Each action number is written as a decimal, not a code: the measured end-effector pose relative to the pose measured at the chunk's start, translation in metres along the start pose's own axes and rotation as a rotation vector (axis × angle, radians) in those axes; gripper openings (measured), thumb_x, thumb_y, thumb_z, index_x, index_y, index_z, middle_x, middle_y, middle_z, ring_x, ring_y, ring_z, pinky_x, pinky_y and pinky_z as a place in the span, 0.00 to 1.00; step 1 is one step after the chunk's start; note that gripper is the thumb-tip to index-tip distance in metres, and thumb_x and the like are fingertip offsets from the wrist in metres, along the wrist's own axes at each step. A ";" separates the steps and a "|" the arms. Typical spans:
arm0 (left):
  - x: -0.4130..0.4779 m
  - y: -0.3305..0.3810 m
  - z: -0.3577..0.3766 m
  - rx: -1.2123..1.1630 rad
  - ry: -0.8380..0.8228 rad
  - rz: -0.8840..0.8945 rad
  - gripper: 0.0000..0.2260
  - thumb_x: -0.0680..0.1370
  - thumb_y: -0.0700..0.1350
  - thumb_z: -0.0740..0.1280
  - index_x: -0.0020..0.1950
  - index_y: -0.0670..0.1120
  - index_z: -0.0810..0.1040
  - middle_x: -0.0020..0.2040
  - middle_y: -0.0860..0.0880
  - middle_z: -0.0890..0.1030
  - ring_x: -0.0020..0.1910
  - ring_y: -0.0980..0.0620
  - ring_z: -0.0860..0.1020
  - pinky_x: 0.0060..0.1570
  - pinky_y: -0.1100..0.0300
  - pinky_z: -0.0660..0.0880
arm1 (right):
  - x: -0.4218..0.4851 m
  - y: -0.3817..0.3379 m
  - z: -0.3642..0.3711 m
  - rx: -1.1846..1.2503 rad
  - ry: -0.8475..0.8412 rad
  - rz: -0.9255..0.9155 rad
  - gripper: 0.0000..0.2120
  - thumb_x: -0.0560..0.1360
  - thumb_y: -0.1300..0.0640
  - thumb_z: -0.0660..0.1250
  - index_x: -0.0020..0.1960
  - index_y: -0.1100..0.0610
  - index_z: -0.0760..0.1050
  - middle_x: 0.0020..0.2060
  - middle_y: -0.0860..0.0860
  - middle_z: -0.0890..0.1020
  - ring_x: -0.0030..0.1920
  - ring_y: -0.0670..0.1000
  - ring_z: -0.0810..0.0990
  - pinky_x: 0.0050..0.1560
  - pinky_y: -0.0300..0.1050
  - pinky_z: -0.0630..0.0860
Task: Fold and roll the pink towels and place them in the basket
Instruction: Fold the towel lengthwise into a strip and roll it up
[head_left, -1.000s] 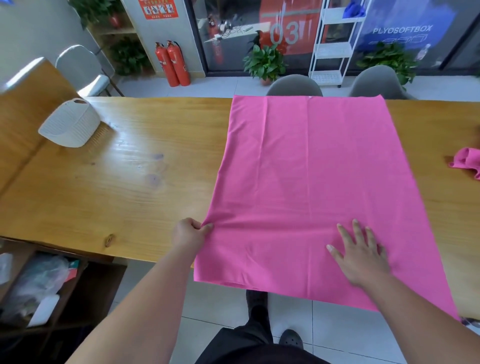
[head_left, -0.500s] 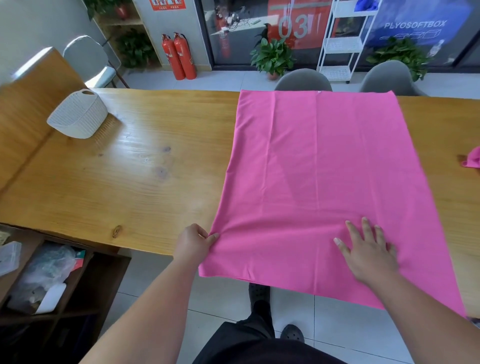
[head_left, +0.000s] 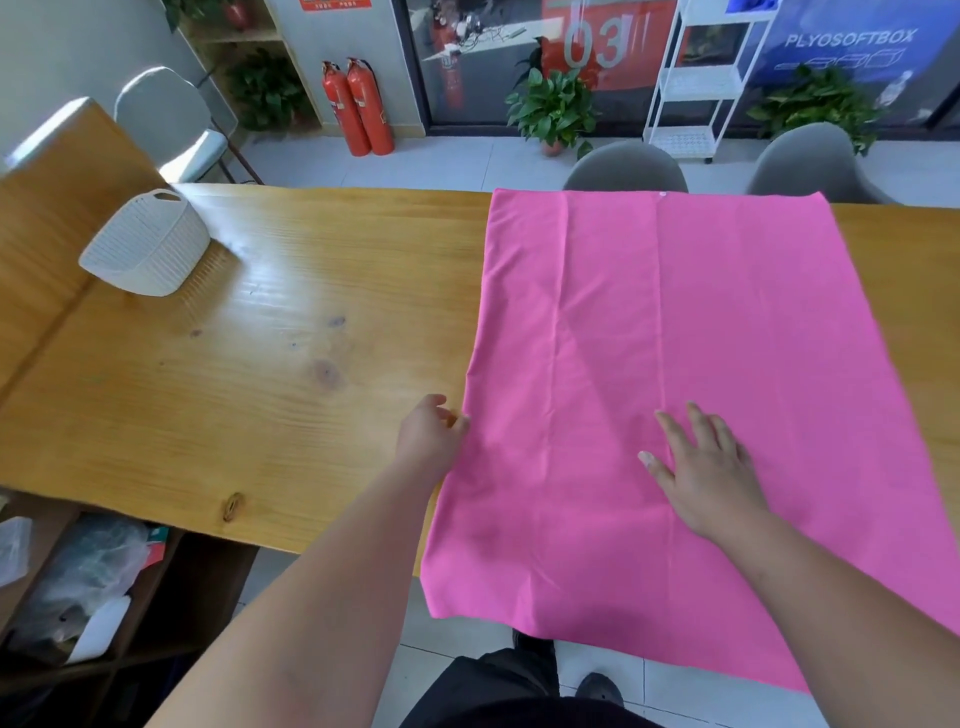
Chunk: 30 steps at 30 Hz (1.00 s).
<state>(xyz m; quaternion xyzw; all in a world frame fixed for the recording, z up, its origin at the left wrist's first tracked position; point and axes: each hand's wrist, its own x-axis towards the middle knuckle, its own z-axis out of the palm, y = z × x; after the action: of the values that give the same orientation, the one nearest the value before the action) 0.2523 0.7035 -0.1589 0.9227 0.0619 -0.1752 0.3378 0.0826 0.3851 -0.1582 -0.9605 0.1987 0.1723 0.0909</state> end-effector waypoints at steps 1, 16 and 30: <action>0.009 0.005 0.003 -0.003 -0.003 0.003 0.26 0.81 0.52 0.72 0.76 0.45 0.73 0.64 0.47 0.84 0.64 0.46 0.81 0.62 0.54 0.75 | 0.008 -0.003 -0.002 0.009 -0.003 0.009 0.37 0.82 0.30 0.44 0.86 0.43 0.45 0.85 0.53 0.43 0.85 0.60 0.44 0.83 0.62 0.51; 0.081 0.024 0.001 -0.202 -0.016 -0.214 0.10 0.74 0.49 0.79 0.45 0.44 0.83 0.40 0.48 0.84 0.39 0.48 0.80 0.41 0.55 0.80 | 0.036 -0.007 0.008 0.032 -0.031 0.115 0.38 0.80 0.27 0.38 0.86 0.42 0.39 0.84 0.48 0.35 0.84 0.54 0.36 0.83 0.59 0.45; 0.084 0.030 0.009 0.062 0.099 -0.036 0.16 0.80 0.52 0.71 0.67 0.51 0.76 0.53 0.49 0.82 0.55 0.43 0.82 0.53 0.51 0.77 | 0.033 -0.011 0.004 -0.037 0.051 0.099 0.34 0.82 0.30 0.40 0.85 0.41 0.48 0.86 0.49 0.47 0.84 0.56 0.46 0.82 0.60 0.53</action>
<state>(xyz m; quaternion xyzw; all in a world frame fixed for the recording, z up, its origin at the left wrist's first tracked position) 0.3349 0.6748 -0.1782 0.9390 0.0895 -0.1371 0.3024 0.1143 0.3843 -0.1726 -0.9551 0.2448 0.1559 0.0594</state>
